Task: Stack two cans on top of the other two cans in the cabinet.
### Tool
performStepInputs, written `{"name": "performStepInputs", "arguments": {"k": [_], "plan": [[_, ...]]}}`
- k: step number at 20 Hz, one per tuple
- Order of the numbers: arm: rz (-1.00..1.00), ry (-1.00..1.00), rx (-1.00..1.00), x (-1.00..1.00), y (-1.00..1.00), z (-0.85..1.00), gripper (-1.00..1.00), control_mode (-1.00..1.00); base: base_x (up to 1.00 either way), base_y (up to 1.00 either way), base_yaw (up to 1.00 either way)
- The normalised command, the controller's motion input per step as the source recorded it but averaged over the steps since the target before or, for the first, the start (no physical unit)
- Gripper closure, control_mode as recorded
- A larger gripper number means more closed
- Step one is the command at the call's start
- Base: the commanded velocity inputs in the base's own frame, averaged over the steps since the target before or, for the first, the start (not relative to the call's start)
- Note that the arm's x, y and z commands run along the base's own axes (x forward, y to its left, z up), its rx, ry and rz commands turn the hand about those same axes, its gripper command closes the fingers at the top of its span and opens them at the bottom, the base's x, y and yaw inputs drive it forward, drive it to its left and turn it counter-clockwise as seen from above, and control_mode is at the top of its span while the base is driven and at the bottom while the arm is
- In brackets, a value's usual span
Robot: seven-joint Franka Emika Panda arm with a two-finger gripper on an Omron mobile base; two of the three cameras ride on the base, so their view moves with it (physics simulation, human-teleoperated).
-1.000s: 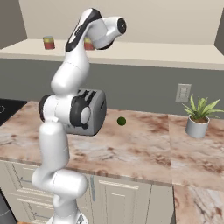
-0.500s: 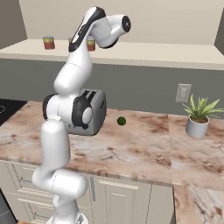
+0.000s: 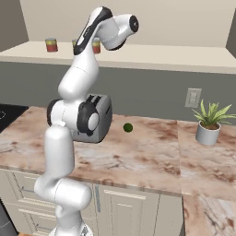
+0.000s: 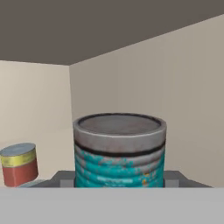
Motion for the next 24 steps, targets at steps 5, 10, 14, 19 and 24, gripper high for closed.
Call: {"name": "performStepInputs", "arguments": {"k": [5,10,14,19,24], "plan": [[0.00,0.00,0.00,-0.02,0.00,-0.03,1.00,-1.00,0.00,0.00,0.00],[0.00,0.00,0.00,-0.08,0.00,-0.05,1.00,-1.00,0.00,0.00,0.00],[0.00,0.00,0.00,-0.09,0.00,-0.06,1.00,-1.00,0.00,0.00,0.00],[0.00,0.00,0.00,-0.03,0.00,-0.11,1.00,-1.00,0.00,0.00,0.00],[0.00,0.00,0.00,0.00,0.00,-0.10,1.00,-1.00,0.00,0.00,0.00]]}}
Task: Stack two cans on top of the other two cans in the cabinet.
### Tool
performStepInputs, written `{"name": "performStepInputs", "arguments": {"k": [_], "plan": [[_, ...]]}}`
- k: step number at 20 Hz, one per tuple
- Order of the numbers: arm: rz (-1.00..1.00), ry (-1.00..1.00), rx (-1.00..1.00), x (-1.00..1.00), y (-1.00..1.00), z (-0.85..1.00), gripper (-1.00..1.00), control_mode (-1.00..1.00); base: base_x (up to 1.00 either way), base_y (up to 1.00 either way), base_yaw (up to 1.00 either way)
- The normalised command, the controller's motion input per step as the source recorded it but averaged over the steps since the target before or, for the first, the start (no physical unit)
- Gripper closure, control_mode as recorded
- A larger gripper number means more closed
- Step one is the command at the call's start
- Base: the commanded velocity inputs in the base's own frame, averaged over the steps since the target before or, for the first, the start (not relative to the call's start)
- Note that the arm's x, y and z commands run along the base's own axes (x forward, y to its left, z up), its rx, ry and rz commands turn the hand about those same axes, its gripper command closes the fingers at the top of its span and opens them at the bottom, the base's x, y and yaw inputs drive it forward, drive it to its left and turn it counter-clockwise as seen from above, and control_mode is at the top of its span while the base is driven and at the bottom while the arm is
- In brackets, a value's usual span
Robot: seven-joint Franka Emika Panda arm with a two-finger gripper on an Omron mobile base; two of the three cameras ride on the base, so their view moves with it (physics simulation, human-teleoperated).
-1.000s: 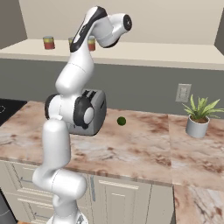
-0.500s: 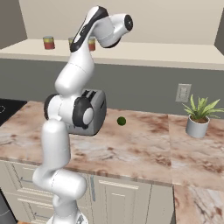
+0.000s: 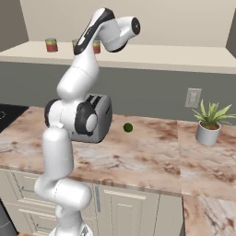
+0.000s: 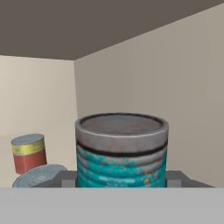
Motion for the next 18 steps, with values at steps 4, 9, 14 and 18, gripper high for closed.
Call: {"name": "performStepInputs", "arguments": {"k": [4,9,14,18], "plan": [[0.00,0.02,0.00,0.00,0.00,-0.03,1.00,-1.00,0.00,0.00,0.00],[0.00,0.02,0.00,-0.05,0.00,0.00,1.00,-1.00,0.00,0.00,0.00],[0.00,0.00,0.00,-0.17,0.00,0.00,1.00,-1.00,0.00,0.00,0.00],[0.00,0.00,0.00,-0.12,0.07,0.00,1.00,-1.00,0.00,0.00,0.00]]}}
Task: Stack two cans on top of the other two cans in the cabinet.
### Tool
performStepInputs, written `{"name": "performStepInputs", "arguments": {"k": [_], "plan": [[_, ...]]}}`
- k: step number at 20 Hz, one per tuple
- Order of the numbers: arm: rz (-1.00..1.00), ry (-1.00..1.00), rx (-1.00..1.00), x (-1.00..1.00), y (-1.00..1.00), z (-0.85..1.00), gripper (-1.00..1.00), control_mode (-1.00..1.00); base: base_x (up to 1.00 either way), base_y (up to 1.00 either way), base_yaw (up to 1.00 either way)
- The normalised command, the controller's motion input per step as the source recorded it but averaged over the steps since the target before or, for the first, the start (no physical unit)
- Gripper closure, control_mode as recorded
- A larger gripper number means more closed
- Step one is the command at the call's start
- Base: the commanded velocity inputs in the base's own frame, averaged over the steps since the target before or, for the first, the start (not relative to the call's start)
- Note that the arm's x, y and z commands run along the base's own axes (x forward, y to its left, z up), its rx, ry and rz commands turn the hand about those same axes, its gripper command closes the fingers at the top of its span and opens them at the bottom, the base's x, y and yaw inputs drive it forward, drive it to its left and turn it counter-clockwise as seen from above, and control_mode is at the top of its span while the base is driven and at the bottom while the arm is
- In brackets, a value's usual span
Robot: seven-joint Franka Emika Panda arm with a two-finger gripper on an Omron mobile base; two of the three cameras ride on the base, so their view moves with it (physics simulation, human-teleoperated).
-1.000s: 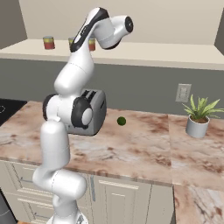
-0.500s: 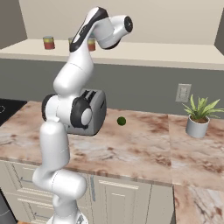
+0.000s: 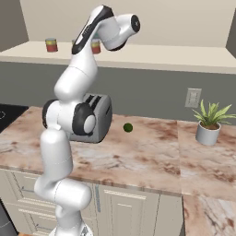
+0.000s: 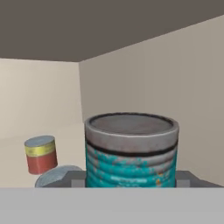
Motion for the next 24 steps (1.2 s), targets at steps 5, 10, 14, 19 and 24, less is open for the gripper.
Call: {"name": "performStepInputs", "arguments": {"k": [5,10,14,19,24], "plan": [[0.02,0.00,0.00,-0.01,0.21,0.00,1.00,-1.00,0.00,0.00,0.00],[0.02,0.00,0.00,0.00,0.14,-0.03,1.00,-1.00,0.00,0.00,0.00],[0.00,-0.05,0.00,0.01,0.00,0.00,1.00,-1.00,0.00,0.00,0.00],[0.00,-0.08,0.00,0.03,0.00,0.00,1.00,-1.00,0.00,0.00,0.00],[0.00,-0.02,0.00,0.00,0.00,0.00,1.00,-1.00,0.00,0.00,0.00]]}}
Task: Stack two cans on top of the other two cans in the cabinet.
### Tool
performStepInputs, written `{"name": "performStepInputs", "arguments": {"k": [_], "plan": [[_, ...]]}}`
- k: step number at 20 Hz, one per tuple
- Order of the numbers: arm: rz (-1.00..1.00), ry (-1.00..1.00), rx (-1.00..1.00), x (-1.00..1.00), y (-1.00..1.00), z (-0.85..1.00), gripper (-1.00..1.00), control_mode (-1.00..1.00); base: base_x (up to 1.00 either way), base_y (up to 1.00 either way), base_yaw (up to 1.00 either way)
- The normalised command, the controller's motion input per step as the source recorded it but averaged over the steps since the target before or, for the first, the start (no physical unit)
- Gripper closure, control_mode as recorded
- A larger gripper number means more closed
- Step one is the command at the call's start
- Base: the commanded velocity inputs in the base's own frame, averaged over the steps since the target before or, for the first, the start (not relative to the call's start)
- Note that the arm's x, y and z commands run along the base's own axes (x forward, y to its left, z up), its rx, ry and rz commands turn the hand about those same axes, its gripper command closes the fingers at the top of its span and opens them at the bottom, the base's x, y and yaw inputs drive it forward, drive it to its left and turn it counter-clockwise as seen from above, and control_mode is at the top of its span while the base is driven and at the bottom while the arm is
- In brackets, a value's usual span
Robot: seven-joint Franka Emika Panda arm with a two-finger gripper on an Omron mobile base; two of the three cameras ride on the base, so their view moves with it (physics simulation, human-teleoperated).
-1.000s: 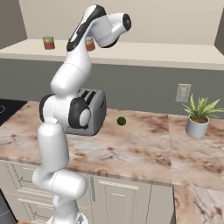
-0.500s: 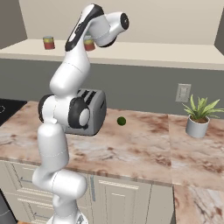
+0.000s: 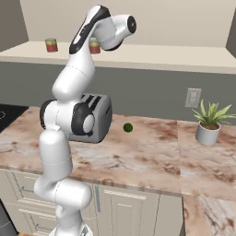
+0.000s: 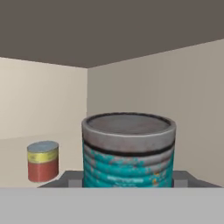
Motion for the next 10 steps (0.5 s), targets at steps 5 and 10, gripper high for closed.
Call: {"name": "performStepInputs", "arguments": {"k": [5,10], "plan": [[0.00,0.00,0.00,0.00,-0.11,-0.04,1.00,-1.00,0.00,0.00,0.00],[0.00,0.00,0.00,0.00,-0.13,-0.12,1.00,-1.00,0.00,0.00,0.00]]}}
